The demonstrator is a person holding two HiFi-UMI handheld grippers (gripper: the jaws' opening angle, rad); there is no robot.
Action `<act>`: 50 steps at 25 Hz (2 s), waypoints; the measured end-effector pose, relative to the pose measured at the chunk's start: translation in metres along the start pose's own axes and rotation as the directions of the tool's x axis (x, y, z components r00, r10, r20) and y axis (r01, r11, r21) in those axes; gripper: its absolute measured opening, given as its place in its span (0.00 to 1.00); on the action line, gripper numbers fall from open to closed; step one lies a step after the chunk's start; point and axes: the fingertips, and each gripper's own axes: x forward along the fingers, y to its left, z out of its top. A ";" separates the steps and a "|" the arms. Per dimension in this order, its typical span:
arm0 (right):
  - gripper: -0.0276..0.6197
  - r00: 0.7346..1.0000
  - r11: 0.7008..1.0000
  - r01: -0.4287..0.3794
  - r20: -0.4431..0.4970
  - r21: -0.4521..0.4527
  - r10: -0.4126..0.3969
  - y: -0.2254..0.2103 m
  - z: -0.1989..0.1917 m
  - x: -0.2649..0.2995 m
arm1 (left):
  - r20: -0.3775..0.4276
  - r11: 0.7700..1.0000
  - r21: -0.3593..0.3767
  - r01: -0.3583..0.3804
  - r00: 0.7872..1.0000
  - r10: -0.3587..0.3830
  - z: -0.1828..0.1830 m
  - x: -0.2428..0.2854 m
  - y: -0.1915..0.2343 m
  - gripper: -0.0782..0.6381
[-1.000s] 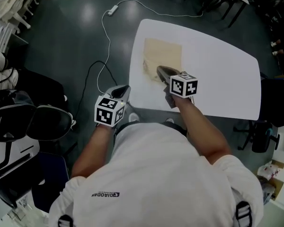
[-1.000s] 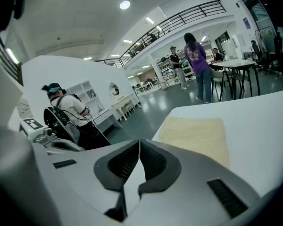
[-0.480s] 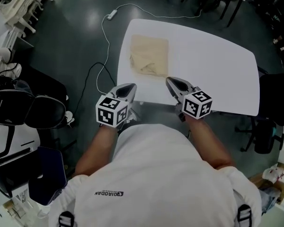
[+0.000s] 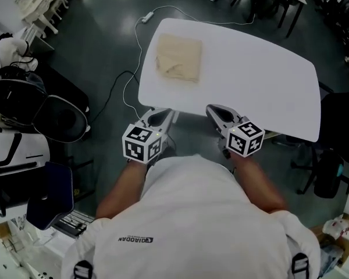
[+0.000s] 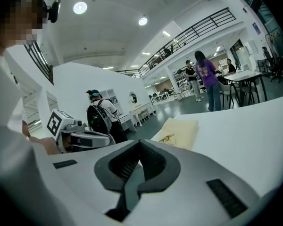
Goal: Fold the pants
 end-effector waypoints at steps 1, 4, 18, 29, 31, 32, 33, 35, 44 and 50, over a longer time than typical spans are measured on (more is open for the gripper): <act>0.07 1.000 1.000 -0.005 -0.002 0.001 0.005 0.003 -0.007 -0.007 | -0.003 1.000 -0.003 -0.009 1.000 0.009 -0.007 -0.005 -0.006 0.15; 0.07 1.000 1.000 -0.017 -0.004 0.005 0.017 0.010 -0.021 -0.020 | -0.011 0.999 -0.009 -0.037 0.999 0.037 -0.022 -0.021 -0.017 0.15; 0.07 0.994 0.996 0.052 0.089 0.066 -0.058 0.039 -0.030 0.002 | -0.072 0.990 0.125 0.069 0.996 -0.060 -0.017 -0.025 0.000 0.15; 0.07 0.963 0.971 0.219 0.136 0.098 -0.231 0.088 -0.029 0.083 | -0.116 0.959 0.193 0.210 0.975 -0.190 -0.002 -0.063 0.090 0.15; 0.07 0.957 0.963 0.245 0.134 0.109 -0.259 0.100 -0.033 0.096 | -0.115 0.952 0.199 0.233 0.970 -0.214 0.000 -0.073 0.105 0.15; 0.07 0.953 0.960 0.258 0.133 0.111 -0.272 0.105 -0.034 0.101 | -0.115 0.949 0.202 0.244 0.968 -0.224 0.001 -0.077 0.111 0.15; 0.07 0.949 0.956 0.271 0.134 0.113 -0.285 0.109 -0.035 0.106 | -0.115 0.946 0.204 0.253 0.965 -0.234 0.001 -0.081 0.118 0.15; 0.07 0.943 0.950 0.292 0.132 0.113 -0.306 0.117 -0.038 0.115 | -0.117 0.942 0.203 0.268 0.961 -0.249 -0.001 -0.085 0.130 0.15; 0.07 0.929 0.934 0.347 0.104 0.088 -0.355 0.145 -0.044 0.133 | -0.096 0.938 0.179 0.296 0.954 -0.283 -0.003 -0.103 0.162 0.15; 0.07 0.923 0.927 0.373 0.087 0.021 -0.374 0.163 -0.043 0.139 | -0.095 0.933 0.176 0.313 0.949 -0.300 -0.005 -0.112 0.166 0.15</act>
